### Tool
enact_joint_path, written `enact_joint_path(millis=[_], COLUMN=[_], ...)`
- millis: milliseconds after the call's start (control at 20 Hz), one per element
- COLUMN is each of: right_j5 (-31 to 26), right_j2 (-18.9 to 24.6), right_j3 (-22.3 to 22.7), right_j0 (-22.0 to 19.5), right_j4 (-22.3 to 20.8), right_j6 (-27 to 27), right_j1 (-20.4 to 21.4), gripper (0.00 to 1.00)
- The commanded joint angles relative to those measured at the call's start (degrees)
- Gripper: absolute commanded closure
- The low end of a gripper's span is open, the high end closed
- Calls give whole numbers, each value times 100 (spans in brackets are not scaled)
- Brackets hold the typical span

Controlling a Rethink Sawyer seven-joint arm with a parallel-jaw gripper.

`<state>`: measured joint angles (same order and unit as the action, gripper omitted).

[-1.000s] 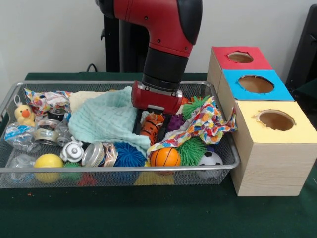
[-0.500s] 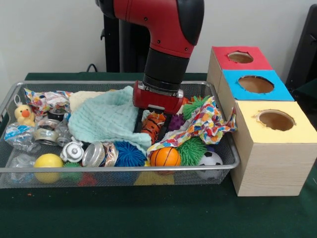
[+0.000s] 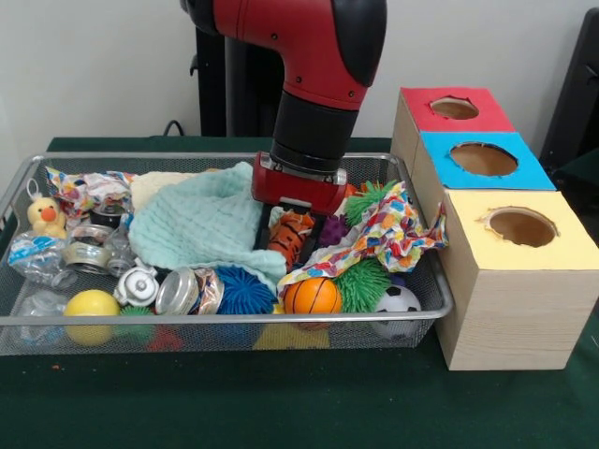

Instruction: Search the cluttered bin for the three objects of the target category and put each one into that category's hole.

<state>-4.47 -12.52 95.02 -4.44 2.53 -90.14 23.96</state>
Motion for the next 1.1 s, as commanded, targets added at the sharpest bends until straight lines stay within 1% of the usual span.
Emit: enact_joint_path(millis=[50, 200, 400, 550, 1100], right_j5=[-1447, -1570, -1521, -1549, -1478], right_j2=[453, 413, 373, 382, 325], right_j3=[289, 339, 539, 654, 671], right_j0=[109, 163, 225, 248, 343], right_j4=[227, 252, 331, 340, 297], right_j6=[-914, -929, -1081, -1079, -1084], right_j1=[-325, -281, -136, -48, -129], gripper=[0, 0, 0, 0, 0])
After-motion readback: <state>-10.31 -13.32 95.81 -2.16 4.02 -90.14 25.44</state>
